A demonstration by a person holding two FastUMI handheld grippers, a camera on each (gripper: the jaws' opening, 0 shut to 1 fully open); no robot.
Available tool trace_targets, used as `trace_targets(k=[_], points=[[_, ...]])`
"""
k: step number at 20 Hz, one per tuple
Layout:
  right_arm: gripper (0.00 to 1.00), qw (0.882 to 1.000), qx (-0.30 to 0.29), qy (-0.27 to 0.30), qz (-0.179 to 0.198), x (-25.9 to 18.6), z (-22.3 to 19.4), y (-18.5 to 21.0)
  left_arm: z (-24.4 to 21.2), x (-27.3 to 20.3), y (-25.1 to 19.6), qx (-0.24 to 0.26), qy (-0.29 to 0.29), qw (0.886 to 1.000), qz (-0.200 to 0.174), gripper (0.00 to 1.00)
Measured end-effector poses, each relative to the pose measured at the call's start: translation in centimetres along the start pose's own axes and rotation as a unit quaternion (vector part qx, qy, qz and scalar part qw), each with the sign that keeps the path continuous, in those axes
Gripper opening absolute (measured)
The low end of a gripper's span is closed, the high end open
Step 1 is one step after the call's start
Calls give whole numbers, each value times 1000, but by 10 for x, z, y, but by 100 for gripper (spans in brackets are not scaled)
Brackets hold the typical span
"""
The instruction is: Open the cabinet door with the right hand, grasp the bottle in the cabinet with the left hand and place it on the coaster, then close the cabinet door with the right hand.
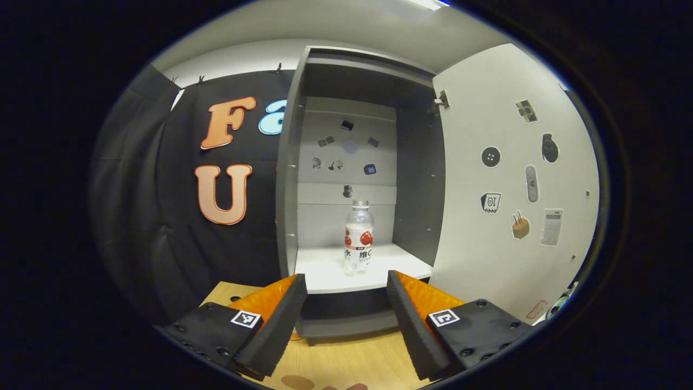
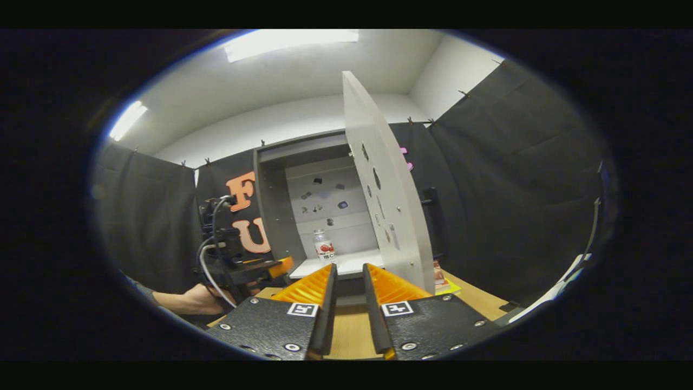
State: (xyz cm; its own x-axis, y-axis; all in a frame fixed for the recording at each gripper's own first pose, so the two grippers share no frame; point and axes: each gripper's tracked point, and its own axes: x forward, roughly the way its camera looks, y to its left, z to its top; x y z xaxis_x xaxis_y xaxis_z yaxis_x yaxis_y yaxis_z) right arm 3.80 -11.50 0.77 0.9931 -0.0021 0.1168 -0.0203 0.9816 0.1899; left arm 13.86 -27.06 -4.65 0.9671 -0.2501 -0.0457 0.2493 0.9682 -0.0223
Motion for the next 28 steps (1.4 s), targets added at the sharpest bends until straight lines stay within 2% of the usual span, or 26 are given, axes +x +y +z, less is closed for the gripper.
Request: trace_targets(k=[2, 4, 7, 8, 9, 12, 13, 23, 28], points=[[41, 1000, -3, 7, -16, 7, -5, -4, 9, 34, -3, 9, -17, 1000, -5, 96], [45, 999, -1, 15, -33, 10, -11, -7, 15, 67, -8, 14, -27, 1000, -9, 94], [48, 998, 2, 23, -57, 21, -17, -13, 21, 115, -9, 11, -38, 999, -13, 96], [57, 997, 2, 29, -66, 24, -20, -15, 19, 130, -10, 11, -39, 999, -16, 96], [51, 997, -1, 30, -73, 23, -21, -15, 18, 144, -10, 10, -38, 999, -19, 96], [56, 996, -17, 35, -82, 28, -25, -19, 13, 182, -8, 9, -35, 999, -16, 99], [57, 995, -21, 39, -86, 28, -26, -20, 11, 191, -8, 6, -33, 999, -16, 96], [57, 992, -36, 75, -98, 38, -43, -14, -7, 241, -8, 8, -18, 1000, -22, 96], [57, 991, -22, 78, -109, 34, -44, -16, -4, 236, -12, 0, -23, 999, -31, 84]])
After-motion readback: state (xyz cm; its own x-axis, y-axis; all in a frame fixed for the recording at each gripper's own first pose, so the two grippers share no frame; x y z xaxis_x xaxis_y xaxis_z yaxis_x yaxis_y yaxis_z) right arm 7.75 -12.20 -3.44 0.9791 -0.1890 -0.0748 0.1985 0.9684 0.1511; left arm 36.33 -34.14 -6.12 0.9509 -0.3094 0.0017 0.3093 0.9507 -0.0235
